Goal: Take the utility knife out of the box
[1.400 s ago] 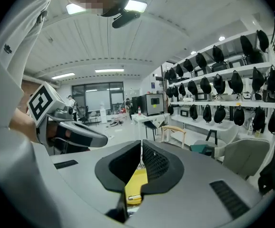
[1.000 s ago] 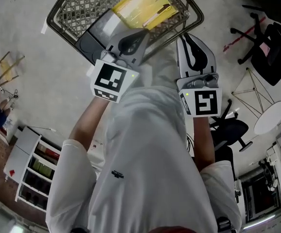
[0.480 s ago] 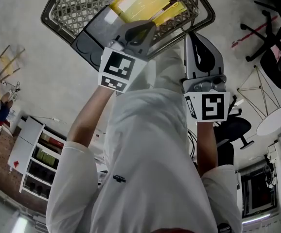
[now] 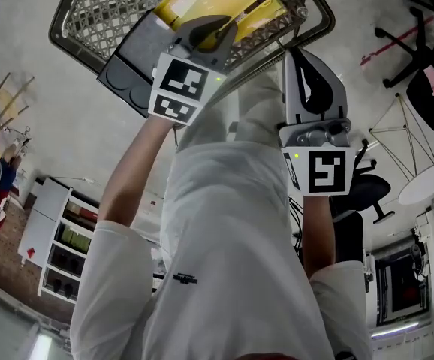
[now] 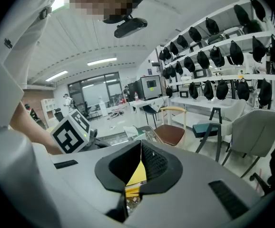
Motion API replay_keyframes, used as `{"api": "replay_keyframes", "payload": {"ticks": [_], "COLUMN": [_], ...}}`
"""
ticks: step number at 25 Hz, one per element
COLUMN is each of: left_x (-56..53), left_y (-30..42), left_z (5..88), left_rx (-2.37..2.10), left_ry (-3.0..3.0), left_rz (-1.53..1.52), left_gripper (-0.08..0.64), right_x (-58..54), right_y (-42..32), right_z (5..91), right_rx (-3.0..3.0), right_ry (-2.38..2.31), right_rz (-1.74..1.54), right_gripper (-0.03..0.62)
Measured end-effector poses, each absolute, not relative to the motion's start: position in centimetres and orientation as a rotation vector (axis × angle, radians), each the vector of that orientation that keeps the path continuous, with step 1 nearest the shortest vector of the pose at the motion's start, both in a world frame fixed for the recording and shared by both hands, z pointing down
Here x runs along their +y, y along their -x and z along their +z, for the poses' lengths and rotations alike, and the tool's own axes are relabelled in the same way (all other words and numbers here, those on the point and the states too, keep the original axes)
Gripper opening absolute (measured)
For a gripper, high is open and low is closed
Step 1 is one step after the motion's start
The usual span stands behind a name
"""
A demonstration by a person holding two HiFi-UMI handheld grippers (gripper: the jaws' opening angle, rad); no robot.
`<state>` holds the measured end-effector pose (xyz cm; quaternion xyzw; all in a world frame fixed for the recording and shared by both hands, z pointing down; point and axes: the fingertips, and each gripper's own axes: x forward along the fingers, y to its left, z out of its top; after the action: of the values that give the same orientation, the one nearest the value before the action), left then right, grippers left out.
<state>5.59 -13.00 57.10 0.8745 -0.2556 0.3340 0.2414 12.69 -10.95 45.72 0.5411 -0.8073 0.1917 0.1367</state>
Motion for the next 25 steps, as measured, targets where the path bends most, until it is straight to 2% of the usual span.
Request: {"api": "replay_keyframes", "payload": {"ticks": [4, 5, 7, 25], "left_x": [-13.9, -14.0, -14.1, -12.6], "left_y": [-6.0, -6.1, -6.3, -7.8], "left_z": [58.8, 59.2, 60.1, 67.8], "left_rx": [-0.709, -0.706, -0.695, -0.493], "left_ry": [-2.364, -2.358, -2.349, -2.253], "left_rz": [0.924, 0.929, 0.950, 1.203], "left_gripper": [0.005, 0.011, 0.067, 0.150], "right_x": [-11.2, -11.3, -11.4, -12.4], "right_y": [-13.5, -13.5, -13.6, -14.8], "right_z": [46.3, 46.5, 47.0, 47.9], "right_rx": [-2.335, -2.333, -2.330, -2.344], "right_ry": [-1.563, -1.558, -1.548, -1.541], "right_rz": [0.566, 0.570, 0.581, 0.637], "right_gripper": [0.000, 0.000, 0.000, 0.000]}}
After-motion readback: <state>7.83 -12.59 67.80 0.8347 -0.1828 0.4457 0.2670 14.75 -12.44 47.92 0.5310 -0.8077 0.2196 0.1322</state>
